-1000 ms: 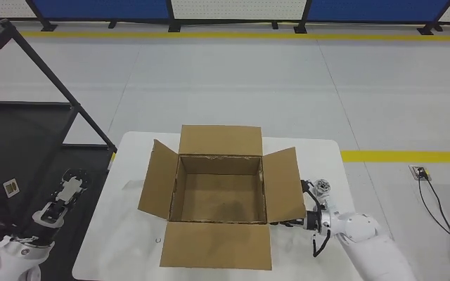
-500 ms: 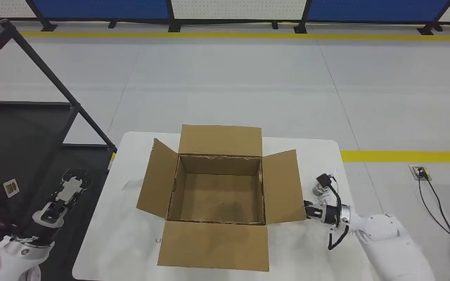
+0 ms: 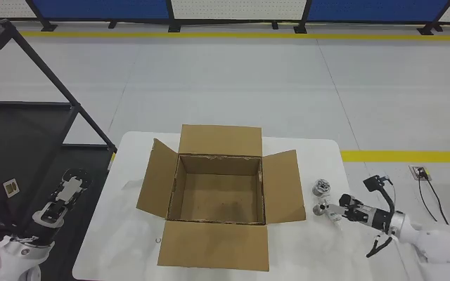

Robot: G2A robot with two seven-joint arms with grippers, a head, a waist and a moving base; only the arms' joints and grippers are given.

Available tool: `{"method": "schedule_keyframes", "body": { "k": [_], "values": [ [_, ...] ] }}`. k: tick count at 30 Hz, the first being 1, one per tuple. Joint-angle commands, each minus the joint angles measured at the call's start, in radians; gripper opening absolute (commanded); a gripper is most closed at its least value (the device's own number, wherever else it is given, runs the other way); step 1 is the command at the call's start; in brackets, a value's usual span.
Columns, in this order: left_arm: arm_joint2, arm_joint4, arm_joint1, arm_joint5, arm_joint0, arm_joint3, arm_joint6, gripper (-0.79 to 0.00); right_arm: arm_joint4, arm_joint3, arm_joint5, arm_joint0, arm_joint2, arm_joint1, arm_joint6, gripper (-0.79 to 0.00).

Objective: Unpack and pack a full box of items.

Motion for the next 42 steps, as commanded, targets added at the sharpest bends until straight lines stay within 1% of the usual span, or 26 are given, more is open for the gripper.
{"method": "schedule_keyframes", "body": {
  "k": [1,4,5,14,15,17,19,23,26,30,31,33,34,35,37,38,39,41,42],
  "values": [
    [0.0,0.0,0.0,0.0,0.0,0.0,0.0,0.0,-0.079,-0.028,-0.025,-0.022,0.019,0.009,0.013,0.0],
    [0.0,0.0,0.0,0.0,0.0,0.0,0.0,0.0,-0.206,-0.054,-0.053,-0.041,0.026,0.021,0.041,0.0],
    [0.0,0.0,0.0,0.0,0.0,0.0,0.0,0.0,-0.219,-0.055,-0.05,-0.043,0.025,0.022,0.044,0.0],
    [0.0,0.0,0.0,0.0,0.0,0.0,0.0,0.0,-0.219,-0.055,-0.05,-0.043,0.025,0.022,0.044,0.0],
    [0.0,0.0,0.0,0.0,0.0,0.0,0.0,0.0,-0.205,-0.058,-0.055,-0.049,0.021,0.021,0.023,0.0],
    [0.0,0.0,0.0,0.0,0.0,0.0,0.0,0.0,-0.269,-0.092,-0.059,-0.068,0.007,0.021,-0.021,0.0],
    [0.0,0.0,0.0,0.0,0.0,0.0,0.0,0.0,-0.375,-0.13,-0.02,-0.081,-0.01,0.02,-0.069,0.0],
    [0.0,0.0,0.0,0.0,0.0,0.0,0.0,0.0,-0.548,-0.17,0.101,-0.093,-0.064,0.014,-0.159,0.0],
    [0.0,0.0,0.0,0.0,0.0,0.0,0.0,0.0,-0.627,-0.174,0.159,-0.086,-0.108,0.009,-0.197,0.0],
    [0.0,0.0,0.0,0.0,0.0,0.0,0.0,0.0,-0.678,-0.151,0.2,-0.054,-0.153,0.004,-0.196,0.0],
    [0.0,0.0,0.0,0.0,0.0,0.0,0.0,0.0,-0.691,-0.145,0.203,-0.045,-0.165,0.003,-0.196,-0.052],
    [0.0,0.0,0.0,0.0,0.0,0.0,0.0,0.0,-0.705,-0.128,0.217,-0.029,-0.183,0.0,-0.2,-0.095],
    [0.0,0.0,0.0,0.0,0.0,0.0,0.0,0.0,-0.71,-0.12,0.222,-0.023,-0.192,-0.001,-0.202,-0.132],
    [0.0,0.0,0.0,0.0,0.0,0.0,0.0,0.0,-0.714,-0.112,0.228,-0.016,-0.199,-0.002,-0.204,-0.194],
    [0.0,0.0,0.0,0.0,0.0,0.0,0.0,0.0,-0.727,-0.096,0.238,-0.005,-0.211,-0.004,-0.207,-0.243],
    [0.0,0.0,0.0,0.0,0.0,0.0,0.0,0.0,-0.728,-0.087,0.242,0.0,-0.215,-0.005,-0.208,-0.289],
    [0.0,0.0,0.0,0.0,0.0,0.0,0.0,0.0,-0.729,-0.078,0.248,0.005,-0.219,-0.006,-0.205,-0.317],
    [0.0,0.0,0.0,0.0,0.0,0.0,0.0,0.0,-0.728,-0.063,0.252,0.016,-0.227,-0.007,-0.202,-0.345],
    [0.0,0.0,0.0,0.0,0.0,0.0,0.0,0.0,-0.726,-0.055,0.252,0.022,-0.23,-0.008,-0.2,-0.394]
  ]
}}
